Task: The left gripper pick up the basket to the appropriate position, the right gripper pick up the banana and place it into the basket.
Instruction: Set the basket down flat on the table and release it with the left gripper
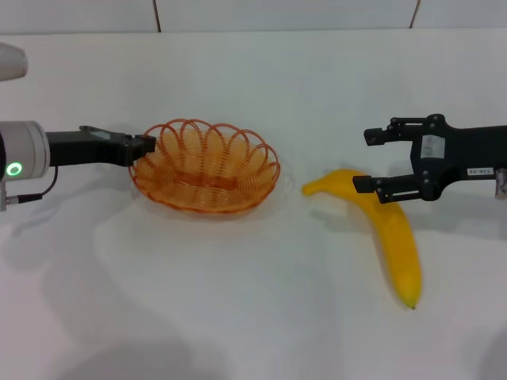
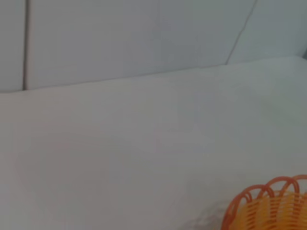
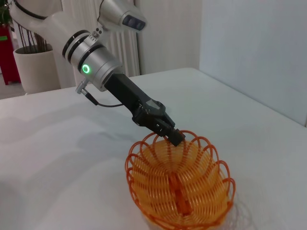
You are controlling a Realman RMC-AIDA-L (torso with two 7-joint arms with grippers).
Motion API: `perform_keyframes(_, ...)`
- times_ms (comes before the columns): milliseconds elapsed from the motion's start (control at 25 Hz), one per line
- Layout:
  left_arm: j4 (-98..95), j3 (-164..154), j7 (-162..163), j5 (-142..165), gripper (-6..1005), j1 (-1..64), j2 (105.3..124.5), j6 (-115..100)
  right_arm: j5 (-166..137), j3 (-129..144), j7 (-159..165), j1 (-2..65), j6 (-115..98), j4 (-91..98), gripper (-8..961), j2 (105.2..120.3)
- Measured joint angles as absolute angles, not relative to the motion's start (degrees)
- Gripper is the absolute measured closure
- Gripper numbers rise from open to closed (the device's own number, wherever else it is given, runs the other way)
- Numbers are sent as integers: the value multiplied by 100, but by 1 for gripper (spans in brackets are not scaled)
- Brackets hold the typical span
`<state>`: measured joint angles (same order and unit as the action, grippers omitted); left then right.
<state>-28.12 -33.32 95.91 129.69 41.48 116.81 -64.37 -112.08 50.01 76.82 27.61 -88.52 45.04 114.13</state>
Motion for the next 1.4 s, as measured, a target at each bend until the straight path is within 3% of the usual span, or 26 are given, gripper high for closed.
perform_keyframes(960,-2667,-3353,9456,12868,935,4142,11664,-6415,-11205,5027,7682,2760,-8853,4495,167,11426)
perform_keyframes(1320,-2662,-3334,9443,12822,809,4134,11670,-6416,-11206,5037,7682,2760,-8859,4482,171,11426)
perform_keyframes(1400,-2662,-3345,9407,12757,709,4121,11671,-6416,-11206,5042,7682,2760,-8860,4481,172,11426)
